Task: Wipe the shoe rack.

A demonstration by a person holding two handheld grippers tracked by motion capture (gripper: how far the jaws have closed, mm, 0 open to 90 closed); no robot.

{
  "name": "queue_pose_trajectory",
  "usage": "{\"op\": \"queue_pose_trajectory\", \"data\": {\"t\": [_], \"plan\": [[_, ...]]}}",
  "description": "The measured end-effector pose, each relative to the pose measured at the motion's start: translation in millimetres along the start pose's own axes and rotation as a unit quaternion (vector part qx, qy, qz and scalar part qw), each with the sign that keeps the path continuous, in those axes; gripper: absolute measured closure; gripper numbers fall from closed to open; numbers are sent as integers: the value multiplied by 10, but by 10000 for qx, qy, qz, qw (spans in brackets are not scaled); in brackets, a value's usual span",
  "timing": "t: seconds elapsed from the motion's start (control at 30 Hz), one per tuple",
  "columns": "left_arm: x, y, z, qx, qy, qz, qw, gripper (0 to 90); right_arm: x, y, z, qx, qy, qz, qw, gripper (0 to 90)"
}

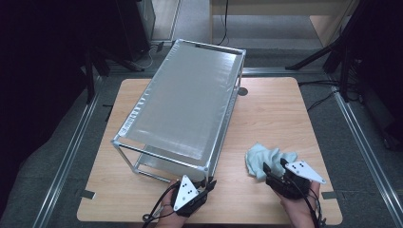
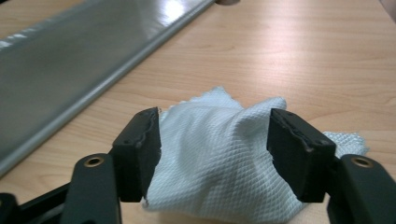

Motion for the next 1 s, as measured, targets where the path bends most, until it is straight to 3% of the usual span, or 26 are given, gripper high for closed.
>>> {"op": "queue_pose_trajectory", "data": {"t": [0.1, 0.3, 0.33, 0.4, 0.43, 0.57, 0.8, 0.87, 0.97, 1.0], "plan": [[-26, 50, 3, 75, 14, -69, 9999, 784, 71, -23, 106, 55, 167, -14, 9998, 264], [72, 72, 9, 110, -202, -104, 9997, 533, 43, -72, 396, 214, 425, 100, 9988, 150], [186, 41, 40, 90, -179, -108, 9997, 510, 27, -68, 474, 245, 531, 101, 9982, 146], [264, 18, 57, 171, -168, -135, 9996, 503, 22, -57, 545, 257, 655, 98, 9975, 145], [381, -17, 106, 184, -102, -152, 9997, 497, 29, -8, 689, 317, 837, 14, 9960, 145], [614, -29, 289, 370, 166, -270, 9988, 490, 23, 77, 1004, 445, 1311, -148, 9903, 143], [904, -56, 610, 704, 715, -427, 9940, 490, -64, 110, 1558, 862, 1906, -209, 9777, 150], [974, -59, 688, 775, 885, -484, 9919, 493, -83, 104, 1658, 963, 1935, -248, 9761, 236], [1086, -59, 825, 864, 1242, -513, 9872, 498, -102, 92, 1704, 1049, 1828, -273, 9772, 528], [1132, -55, 878, 927, 1357, -551, 9849, 498, -107, 93, 1688, 1030, 1792, -297, 9780, 562]]}}
Point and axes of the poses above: each handheld gripper's, and its own axes: x roughly backward along the jaws, y roughly out of its top, z roughly to its left, the point moved 5 cm from there along -x, roughly forward along the jaws, and after that the axes turned 6 degrees about x, right-handed, at the moved point
